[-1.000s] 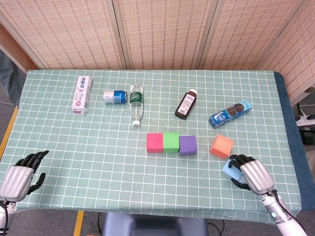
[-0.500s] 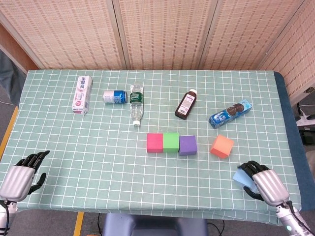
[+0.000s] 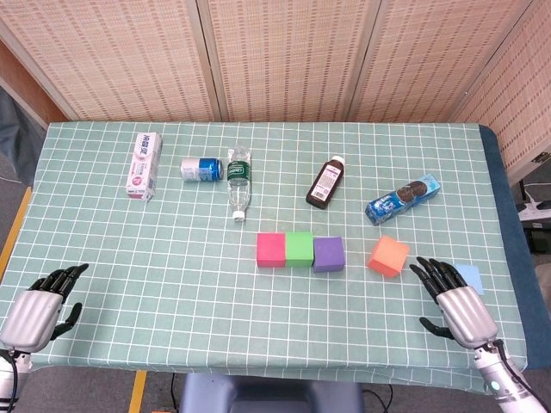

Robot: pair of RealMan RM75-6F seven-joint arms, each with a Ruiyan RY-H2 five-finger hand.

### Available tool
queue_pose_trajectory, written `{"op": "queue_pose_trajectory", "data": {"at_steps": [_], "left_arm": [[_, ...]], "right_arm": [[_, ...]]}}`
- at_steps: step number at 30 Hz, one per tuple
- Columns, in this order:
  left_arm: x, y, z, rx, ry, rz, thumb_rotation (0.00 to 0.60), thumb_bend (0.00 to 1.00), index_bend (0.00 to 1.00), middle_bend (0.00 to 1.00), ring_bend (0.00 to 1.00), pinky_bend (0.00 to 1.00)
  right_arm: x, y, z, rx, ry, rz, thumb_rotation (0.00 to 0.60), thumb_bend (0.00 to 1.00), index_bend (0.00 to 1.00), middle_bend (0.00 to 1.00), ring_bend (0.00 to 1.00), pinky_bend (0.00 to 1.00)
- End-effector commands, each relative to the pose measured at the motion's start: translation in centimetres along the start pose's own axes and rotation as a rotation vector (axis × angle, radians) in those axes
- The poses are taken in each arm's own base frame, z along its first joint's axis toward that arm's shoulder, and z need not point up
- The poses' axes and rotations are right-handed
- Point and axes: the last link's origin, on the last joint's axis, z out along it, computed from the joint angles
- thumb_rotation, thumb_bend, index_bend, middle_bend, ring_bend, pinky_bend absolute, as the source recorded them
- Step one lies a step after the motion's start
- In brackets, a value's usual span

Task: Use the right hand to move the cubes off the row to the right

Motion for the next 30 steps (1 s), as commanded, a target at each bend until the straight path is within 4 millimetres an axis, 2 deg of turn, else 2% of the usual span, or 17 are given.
{"op": "queue_pose_trajectory", "data": {"at_steps": [1, 9, 13, 16, 20, 26, 30], "left_arm": [[0.0, 0.0, 0.0, 0.0, 0.0, 0.0, 0.6, 0.47, 0.13, 0.2, 0.22, 0.4], [0.0, -0.1, 0.0, 0.001, 0.0, -0.001, 0.6, 0.47, 0.13, 0.2, 0.22, 0.4], [0.0, -0.1, 0.0, 0.001, 0.0, -0.002, 0.6, 0.47, 0.13, 0.2, 0.22, 0.4], [0.1, -0.2, 0.0, 0.001, 0.001, -0.003, 0.6, 0.47, 0.13, 0.2, 0.22, 0.4], [0.1, -0.2, 0.0, 0.003, 0.001, -0.005, 0.6, 0.47, 0.13, 0.2, 0.22, 0.4], [0.1, -0.2, 0.0, 0.002, 0.001, -0.004, 0.6, 0.47, 0.13, 0.2, 0.22, 0.4], [0.0, -0.2, 0.0, 0.002, -0.003, -0.003, 0.6, 0.47, 0.13, 0.2, 0.22, 0.4]], "right_arm": [[-0.3, -0.2, 1.9, 0.017, 0.006, 0.021, 0.6, 0.11, 0.0, 0.0, 0.0, 0.1], [-1.7, 0.1, 7.6, 0.011, -0.011, 0.06, 0.6, 0.11, 0.0, 0.0, 0.0, 0.1], [-2.5, 0.1, 9.6, 0.027, -0.044, 0.084, 0.6, 0.11, 0.02, 0.0, 0.0, 0.1], [-3.2, -0.1, 10.6, 0.039, -0.055, 0.09, 0.6, 0.11, 0.05, 0.0, 0.0, 0.12], [-3.9, -0.1, 11.6, 0.046, -0.069, 0.101, 0.6, 0.11, 0.11, 0.0, 0.0, 0.19], [-4.5, 0.2, 12.3, 0.041, -0.068, 0.092, 0.6, 0.11, 0.18, 0.05, 0.0, 0.21], [-4.7, 0.4, 12.4, 0.039, -0.056, 0.074, 0.6, 0.11, 0.23, 0.09, 0.05, 0.31]]}}
